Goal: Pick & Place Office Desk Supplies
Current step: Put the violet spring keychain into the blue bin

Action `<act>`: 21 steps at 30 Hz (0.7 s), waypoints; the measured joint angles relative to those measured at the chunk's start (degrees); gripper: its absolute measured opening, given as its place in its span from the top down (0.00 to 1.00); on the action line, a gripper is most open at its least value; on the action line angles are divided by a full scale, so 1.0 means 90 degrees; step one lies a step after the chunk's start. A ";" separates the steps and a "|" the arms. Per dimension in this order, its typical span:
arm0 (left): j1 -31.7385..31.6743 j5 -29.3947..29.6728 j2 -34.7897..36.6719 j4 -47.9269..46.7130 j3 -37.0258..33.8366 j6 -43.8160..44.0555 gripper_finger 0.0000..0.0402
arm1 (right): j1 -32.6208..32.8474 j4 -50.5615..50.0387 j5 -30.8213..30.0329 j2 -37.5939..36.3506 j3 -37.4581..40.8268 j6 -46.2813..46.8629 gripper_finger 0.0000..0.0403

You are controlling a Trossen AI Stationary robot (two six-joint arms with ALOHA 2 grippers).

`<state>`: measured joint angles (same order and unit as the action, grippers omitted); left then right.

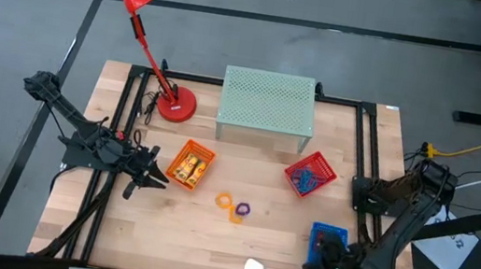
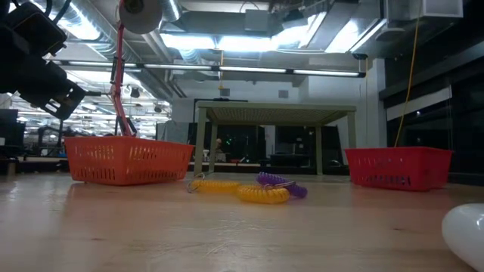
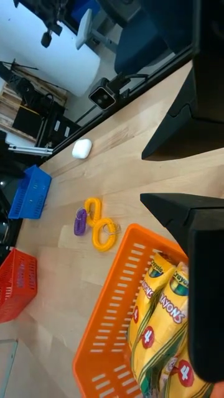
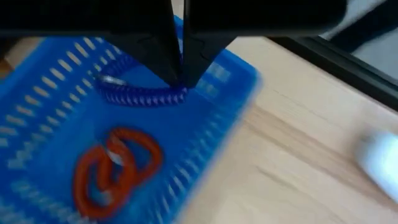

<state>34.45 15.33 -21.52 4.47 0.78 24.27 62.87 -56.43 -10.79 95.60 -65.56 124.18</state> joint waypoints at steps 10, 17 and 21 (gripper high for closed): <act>0.0001 0.0000 -0.0001 0.0000 0.0002 0.0002 0.77 | -0.0034 0.0151 0.0228 0.0007 0.0178 -0.0066 0.81; -0.0001 0.0000 -0.0002 0.0000 0.0002 0.0000 0.77 | -0.0046 0.0137 0.0413 0.0007 0.0178 -0.0029 0.50; -0.0001 0.0000 0.0000 0.0000 0.0002 0.0000 0.77 | -0.0136 0.0112 0.0366 -0.0138 0.0152 0.0011 0.42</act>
<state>34.44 15.33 -21.52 4.47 0.80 24.27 61.64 -55.43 -7.50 94.35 -64.20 124.28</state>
